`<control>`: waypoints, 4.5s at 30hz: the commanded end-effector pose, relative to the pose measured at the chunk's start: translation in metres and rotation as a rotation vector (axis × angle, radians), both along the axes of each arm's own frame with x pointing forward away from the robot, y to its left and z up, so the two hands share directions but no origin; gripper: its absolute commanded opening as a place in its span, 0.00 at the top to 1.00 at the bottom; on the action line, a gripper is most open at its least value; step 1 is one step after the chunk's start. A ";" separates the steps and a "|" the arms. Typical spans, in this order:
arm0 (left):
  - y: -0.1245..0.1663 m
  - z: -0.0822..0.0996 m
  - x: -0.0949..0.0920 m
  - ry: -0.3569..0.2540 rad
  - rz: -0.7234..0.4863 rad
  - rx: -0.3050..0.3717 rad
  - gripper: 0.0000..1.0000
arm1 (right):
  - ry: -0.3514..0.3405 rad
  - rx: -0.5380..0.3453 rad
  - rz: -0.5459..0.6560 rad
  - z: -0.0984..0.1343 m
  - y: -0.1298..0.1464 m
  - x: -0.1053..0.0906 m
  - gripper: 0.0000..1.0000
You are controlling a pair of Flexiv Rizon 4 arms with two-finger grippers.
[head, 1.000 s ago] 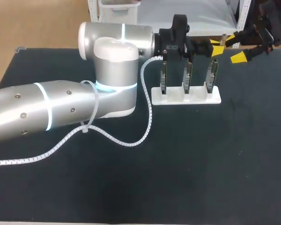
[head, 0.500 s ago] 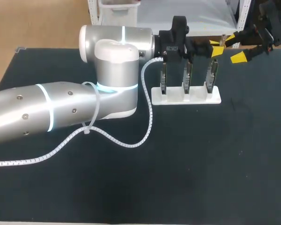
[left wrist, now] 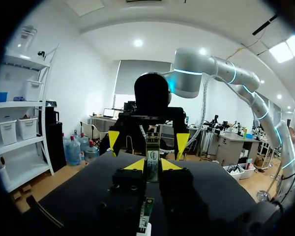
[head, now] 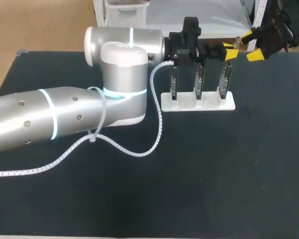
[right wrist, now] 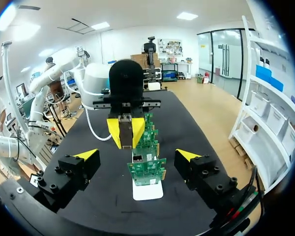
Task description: Pick up the optical module with the left hand, and insert it into the network port with the right hand.
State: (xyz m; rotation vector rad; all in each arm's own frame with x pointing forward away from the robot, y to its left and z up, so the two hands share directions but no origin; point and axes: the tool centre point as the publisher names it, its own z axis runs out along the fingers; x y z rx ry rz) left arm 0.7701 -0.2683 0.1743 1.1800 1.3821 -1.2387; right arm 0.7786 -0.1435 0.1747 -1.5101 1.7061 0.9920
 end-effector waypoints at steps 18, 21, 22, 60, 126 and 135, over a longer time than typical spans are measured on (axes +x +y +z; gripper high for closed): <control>-0.001 -0.001 0.001 -0.002 0.000 -0.004 1.00 | -0.017 0.044 0.046 0.026 0.020 -0.005 0.00; -0.001 -0.001 0.001 -0.002 0.000 -0.004 1.00 | -0.017 0.048 0.054 0.027 0.022 -0.004 0.00; -0.001 -0.001 0.001 -0.002 0.000 -0.004 1.00 | -0.018 0.047 0.055 0.027 0.023 -0.004 0.00; -0.001 -0.001 0.001 -0.002 0.000 -0.004 1.00 | -0.013 0.057 0.073 0.027 0.030 -0.008 1.00; 0.038 -0.044 -0.002 -0.145 -0.078 0.564 0.00 | -0.031 0.077 0.073 0.026 0.030 -0.008 1.00; 0.040 -0.046 -0.002 -0.142 -0.074 0.599 0.00 | -0.031 0.078 0.068 0.025 0.030 -0.009 1.00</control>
